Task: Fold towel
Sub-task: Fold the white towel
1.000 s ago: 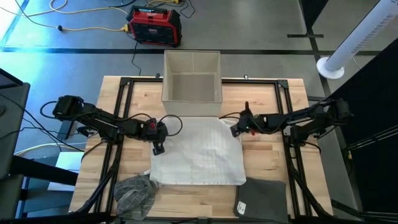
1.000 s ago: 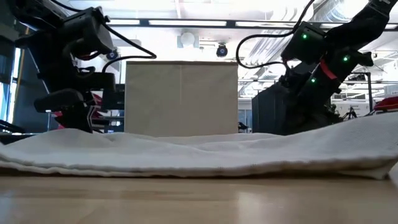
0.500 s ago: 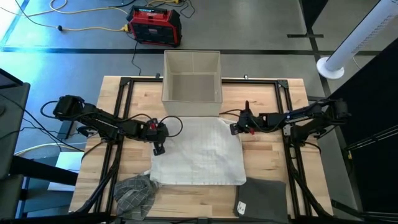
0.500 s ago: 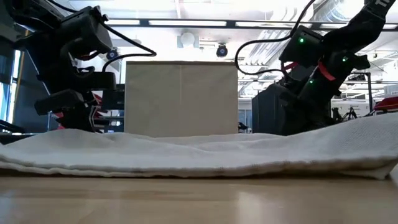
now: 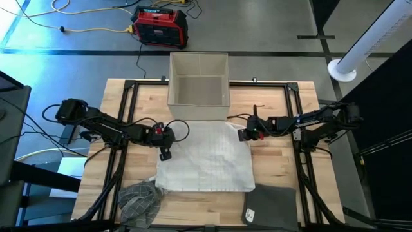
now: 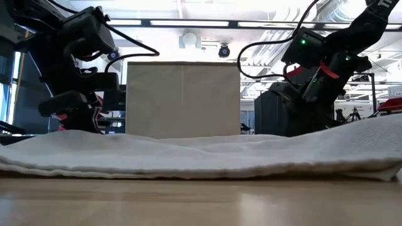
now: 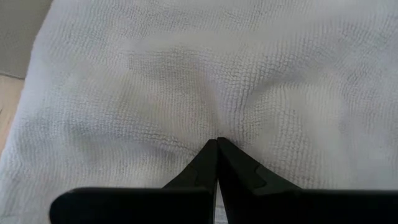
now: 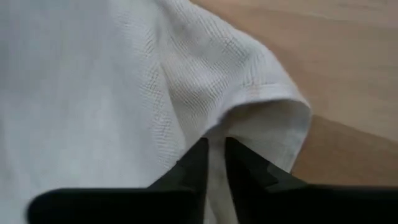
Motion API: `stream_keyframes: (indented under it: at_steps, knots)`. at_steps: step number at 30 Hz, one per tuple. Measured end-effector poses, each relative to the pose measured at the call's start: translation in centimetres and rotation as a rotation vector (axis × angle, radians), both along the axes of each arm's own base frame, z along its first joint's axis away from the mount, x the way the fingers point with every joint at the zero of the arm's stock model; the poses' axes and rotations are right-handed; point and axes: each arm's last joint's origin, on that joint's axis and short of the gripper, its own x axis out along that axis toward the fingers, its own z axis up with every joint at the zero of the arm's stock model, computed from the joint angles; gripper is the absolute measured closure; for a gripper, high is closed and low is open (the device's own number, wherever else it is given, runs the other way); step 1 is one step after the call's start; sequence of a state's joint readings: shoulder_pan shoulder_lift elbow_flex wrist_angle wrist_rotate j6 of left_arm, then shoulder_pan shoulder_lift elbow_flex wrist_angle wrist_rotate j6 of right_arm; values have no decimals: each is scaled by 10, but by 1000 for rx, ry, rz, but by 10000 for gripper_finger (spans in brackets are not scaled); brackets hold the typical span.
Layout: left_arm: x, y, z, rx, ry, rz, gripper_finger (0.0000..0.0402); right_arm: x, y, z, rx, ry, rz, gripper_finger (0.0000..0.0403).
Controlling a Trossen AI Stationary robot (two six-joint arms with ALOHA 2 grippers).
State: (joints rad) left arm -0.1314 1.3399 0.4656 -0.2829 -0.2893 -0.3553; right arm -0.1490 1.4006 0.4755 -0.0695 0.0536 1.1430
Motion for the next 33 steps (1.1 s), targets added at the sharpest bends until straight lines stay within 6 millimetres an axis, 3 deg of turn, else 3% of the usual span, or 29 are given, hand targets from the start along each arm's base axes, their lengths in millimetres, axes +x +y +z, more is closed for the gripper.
stream_keyframes:
  at_steps: [7, 12, 22, 29, 33]
  knots:
    - [0, 0, 0, 0, -1, -1, 401, 0, -3, 0, -76, 7, -32, 237]
    - [0, 0, 0, 2, -1, -1, 402, 2, -4, 2, -103, -17, -22, 230]
    - [0, 0, 0, 12, -2, -5, 401, 4, -5, 4, -95, -52, -49, 294]
    - [0, 0, 0, 18, -3, -3, 401, 4, -6, 4, -111, -47, -59, 391]
    - [0, 0, 0, 16, 9, -23, 401, 4, -6, 4, -107, -51, -78, 400]
